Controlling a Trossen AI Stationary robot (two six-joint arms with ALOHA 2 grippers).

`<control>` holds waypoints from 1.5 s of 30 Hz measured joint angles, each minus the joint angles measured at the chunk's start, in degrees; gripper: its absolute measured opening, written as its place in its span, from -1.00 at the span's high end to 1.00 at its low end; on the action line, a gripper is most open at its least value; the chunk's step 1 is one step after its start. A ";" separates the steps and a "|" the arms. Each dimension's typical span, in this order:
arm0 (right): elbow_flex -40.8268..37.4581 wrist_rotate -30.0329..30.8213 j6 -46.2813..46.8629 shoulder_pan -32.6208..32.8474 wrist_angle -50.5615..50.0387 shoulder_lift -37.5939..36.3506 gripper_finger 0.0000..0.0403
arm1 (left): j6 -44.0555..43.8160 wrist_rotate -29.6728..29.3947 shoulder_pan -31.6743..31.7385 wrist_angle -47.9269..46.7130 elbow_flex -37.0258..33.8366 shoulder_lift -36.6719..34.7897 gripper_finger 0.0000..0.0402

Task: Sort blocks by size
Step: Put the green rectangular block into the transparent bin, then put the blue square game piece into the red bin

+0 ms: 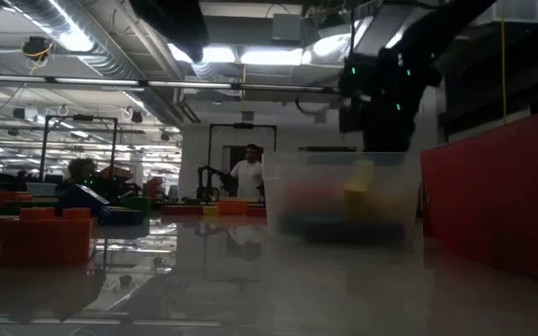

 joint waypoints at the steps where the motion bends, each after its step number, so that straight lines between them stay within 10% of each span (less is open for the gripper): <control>1: 1.29 -0.62 0.55 0.00 -0.86 -0.51 0.50 | -1.13 -0.46 -0.02 -1.36 0.00 -0.46 -0.03; 17: 8.99 -6.13 3.77 19.21 -1.52 -4.71 0.46 | -18.99 -0.44 -1.50 -15.20 0.00 -1.53 -0.03; 25: 8.97 4.45 3.77 28.26 -0.19 -2.59 0.37 | -24.99 4.11 -3.33 -7.57 0.00 -0.51 -0.03; 45: 8.99 6.96 3.69 30.32 0.66 -1.80 0.29 | -66.26 12.59 -5.68 -1.20 0.00 10.82 -0.03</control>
